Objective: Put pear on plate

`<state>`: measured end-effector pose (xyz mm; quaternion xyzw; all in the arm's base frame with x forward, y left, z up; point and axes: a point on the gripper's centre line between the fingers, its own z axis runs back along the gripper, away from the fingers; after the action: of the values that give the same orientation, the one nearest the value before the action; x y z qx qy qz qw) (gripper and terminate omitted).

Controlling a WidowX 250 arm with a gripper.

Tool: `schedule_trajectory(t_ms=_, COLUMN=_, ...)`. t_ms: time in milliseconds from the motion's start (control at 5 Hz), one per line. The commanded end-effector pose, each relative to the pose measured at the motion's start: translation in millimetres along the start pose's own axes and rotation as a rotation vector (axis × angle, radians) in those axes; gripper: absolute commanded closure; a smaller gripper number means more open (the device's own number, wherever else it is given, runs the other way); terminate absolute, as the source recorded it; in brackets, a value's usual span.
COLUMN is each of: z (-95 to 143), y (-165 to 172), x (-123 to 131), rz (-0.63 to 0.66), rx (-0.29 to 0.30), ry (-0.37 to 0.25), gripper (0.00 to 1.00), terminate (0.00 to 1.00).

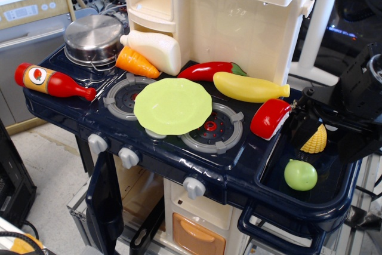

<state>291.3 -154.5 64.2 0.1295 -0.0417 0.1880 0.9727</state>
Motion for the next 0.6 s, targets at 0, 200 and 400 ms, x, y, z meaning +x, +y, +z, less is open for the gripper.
schedule_trajectory(t_ms=0, z=11.9, y=-0.7, x=7.2, rz=0.025, rx=-0.033, ry=-0.022, gripper=0.00, terminate=0.00)
schedule_trajectory(t_ms=200, z=-27.3, y=-10.2, x=0.0, rz=0.082, rx=-0.113, ry=-0.020, gripper=0.00, terminate=0.00)
schedule_trajectory(t_ms=400, z=-49.3, y=-13.6, x=1.3, rz=0.103, rx=-0.142, ry=-0.009, gripper=0.00, terminate=0.00)
